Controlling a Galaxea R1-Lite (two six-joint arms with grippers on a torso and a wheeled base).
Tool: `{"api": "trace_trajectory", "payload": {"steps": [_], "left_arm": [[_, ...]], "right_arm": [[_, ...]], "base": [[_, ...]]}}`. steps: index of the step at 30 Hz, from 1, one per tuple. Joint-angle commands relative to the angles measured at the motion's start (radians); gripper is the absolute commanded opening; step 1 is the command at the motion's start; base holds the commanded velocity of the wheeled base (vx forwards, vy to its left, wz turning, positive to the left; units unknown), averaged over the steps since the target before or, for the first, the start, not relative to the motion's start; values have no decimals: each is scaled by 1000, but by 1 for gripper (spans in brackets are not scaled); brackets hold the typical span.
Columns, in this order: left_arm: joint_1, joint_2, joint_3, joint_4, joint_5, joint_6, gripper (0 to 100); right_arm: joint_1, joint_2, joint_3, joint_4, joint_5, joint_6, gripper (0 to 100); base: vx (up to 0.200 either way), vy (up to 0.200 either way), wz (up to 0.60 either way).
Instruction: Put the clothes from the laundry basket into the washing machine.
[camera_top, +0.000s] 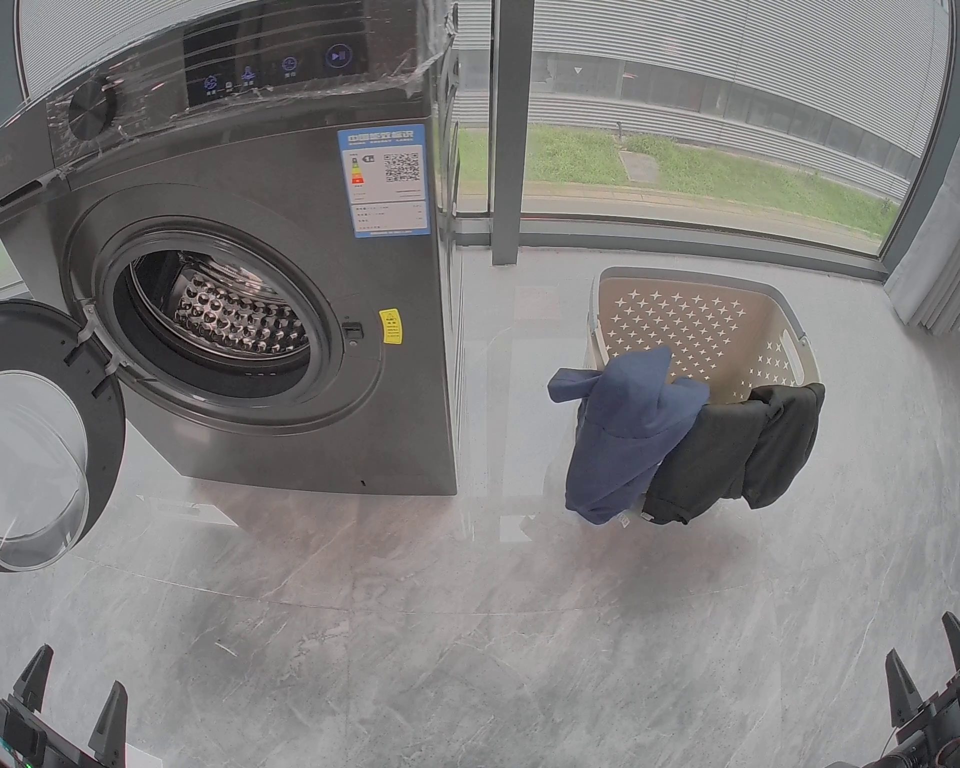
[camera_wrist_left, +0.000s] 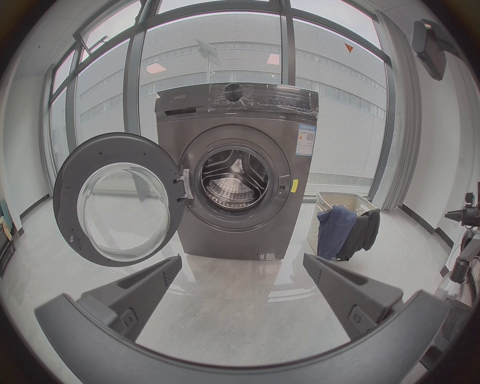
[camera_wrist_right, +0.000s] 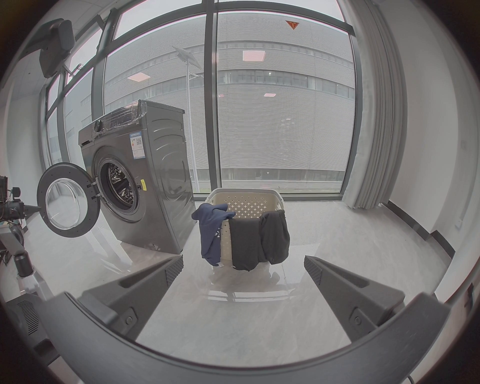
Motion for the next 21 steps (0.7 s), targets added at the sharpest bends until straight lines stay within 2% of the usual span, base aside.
{"api": "trace_trajectory", "payload": {"steps": [1,18,21], "left_arm": [[0,-12,16,-1,1,-1,100],[0,-12,16,-1,1,-1,100],[0,-12,16,-1,-1,-1,100]], "right_arm": [[0,-15,16,0,1,0,100],[0,-15,16,0,1,0,100],[0,-15,16,0,1,0,100]], "base": [[0,-200,0],[0,-200,0],[0,0,0]]}}
